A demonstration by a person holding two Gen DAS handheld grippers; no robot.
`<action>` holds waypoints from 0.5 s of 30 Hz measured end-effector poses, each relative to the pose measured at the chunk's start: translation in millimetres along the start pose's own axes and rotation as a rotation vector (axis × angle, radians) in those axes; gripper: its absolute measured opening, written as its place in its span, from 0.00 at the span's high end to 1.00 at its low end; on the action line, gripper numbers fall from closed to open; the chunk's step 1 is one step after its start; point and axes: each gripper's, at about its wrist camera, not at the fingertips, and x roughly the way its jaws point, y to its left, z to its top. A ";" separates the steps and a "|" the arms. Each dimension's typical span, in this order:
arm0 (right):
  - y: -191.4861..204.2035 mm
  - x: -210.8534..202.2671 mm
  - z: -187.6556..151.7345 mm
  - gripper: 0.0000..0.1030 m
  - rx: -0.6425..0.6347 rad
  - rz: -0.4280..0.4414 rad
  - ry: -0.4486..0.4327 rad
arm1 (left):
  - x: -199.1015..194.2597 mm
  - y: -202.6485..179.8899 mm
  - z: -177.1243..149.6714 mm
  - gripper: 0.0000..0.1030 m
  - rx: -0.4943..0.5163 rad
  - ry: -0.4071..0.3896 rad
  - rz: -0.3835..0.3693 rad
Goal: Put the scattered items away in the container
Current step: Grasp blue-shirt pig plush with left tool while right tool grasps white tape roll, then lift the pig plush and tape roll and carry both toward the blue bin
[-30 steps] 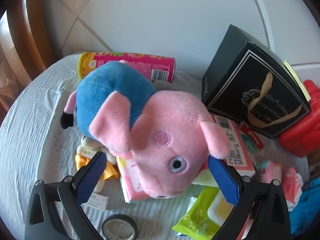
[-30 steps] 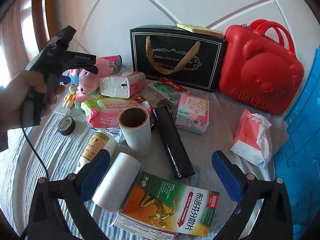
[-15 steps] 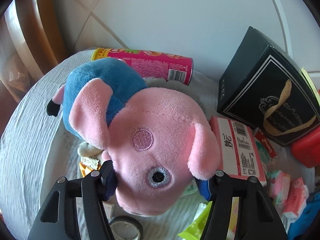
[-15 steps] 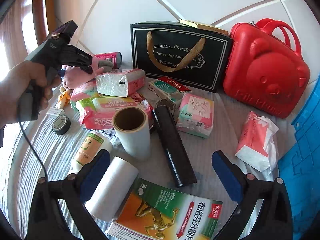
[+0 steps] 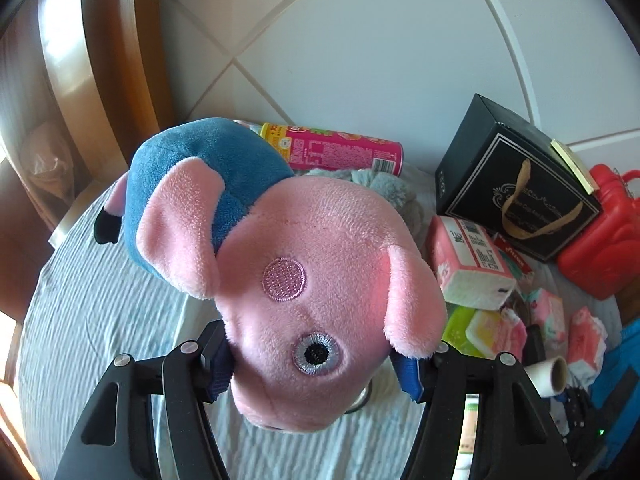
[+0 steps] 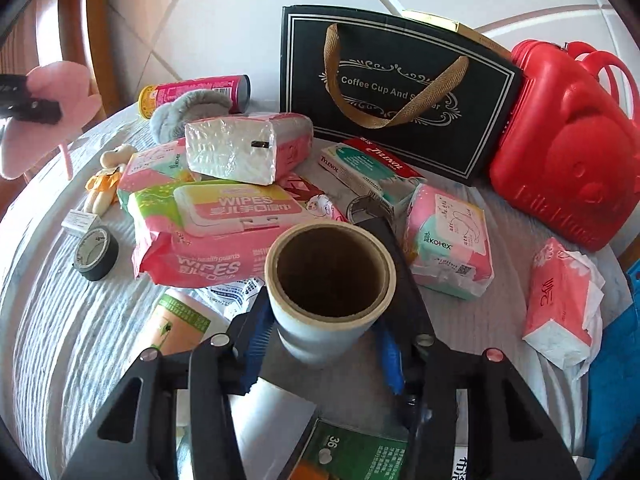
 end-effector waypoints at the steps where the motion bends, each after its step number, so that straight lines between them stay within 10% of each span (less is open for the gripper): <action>1: 0.0 -4.9 0.5 0.55 -0.001 -0.004 -0.009 | -2.7 3.7 -2.0 0.38 0.004 -0.001 0.001; 15: 14.2 -122.4 13.8 0.55 0.008 0.029 -0.069 | -86.4 28.4 -35.1 0.38 -0.014 0.007 -0.030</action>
